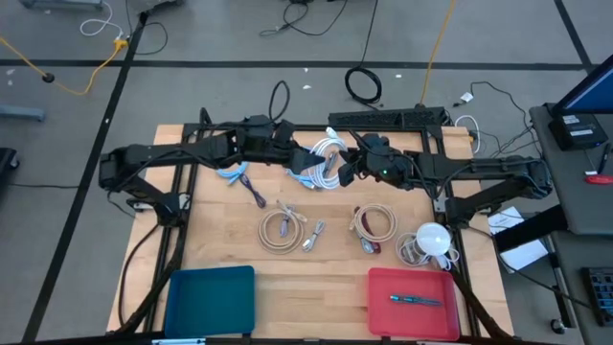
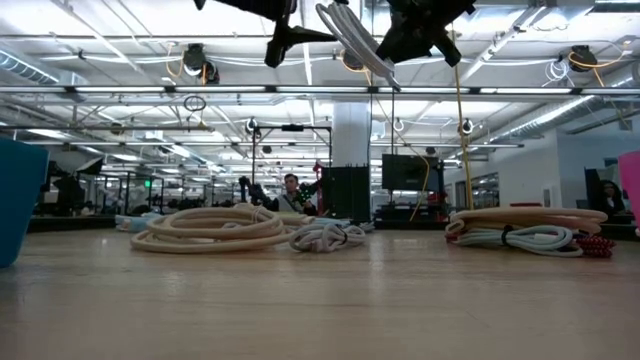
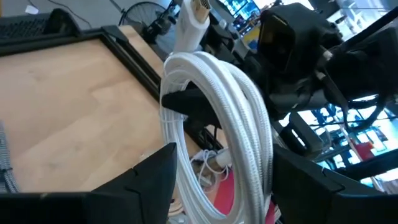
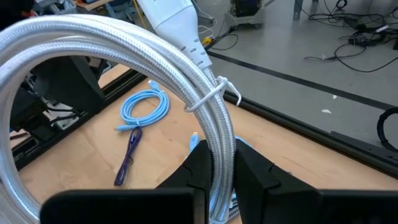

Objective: Pick & Place USB Port
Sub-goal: Put the white HDMI cable into the blue bin

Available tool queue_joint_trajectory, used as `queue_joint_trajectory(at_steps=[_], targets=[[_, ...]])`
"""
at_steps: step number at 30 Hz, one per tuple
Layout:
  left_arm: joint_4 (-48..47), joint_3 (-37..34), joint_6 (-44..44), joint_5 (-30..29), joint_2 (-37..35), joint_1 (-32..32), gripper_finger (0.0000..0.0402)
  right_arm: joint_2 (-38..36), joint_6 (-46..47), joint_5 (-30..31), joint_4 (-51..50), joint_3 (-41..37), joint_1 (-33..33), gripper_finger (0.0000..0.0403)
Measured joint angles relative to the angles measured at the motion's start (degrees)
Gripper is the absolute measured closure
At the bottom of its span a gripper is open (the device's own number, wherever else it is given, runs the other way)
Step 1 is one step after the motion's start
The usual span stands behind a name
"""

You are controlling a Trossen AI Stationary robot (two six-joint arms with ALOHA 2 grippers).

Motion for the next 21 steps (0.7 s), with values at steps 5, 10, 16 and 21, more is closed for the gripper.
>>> queue_joint_trajectory(at_steps=[5, 10, 16, 21], targets=[[0.6, 0.0, -1.8, 1.4, 0.9, 0.2, 0.0259, 0.0, -0.3, 0.1, -0.1, 0.0, 0.0, 0.0372], [1.0, 0.0, -4.3, 5.4, 1.5, 0.6, 0.0372, 0.0, -3.8, -1.8, 3.6, -0.2, 0.5, 0.0359], [-11.3, 0.0, -4.5, 14.6, -5.6, 0.4, 0.0392, -4.2, -4.3, -13.1, 14.9, 0.0, 3.6, 0.0255], [-31.4, -0.1, -3.7, 17.0, -16.3, -1.5, 0.0392, -9.2, -5.2, -18.7, 19.4, 0.1, 6.9, 0.0202]])
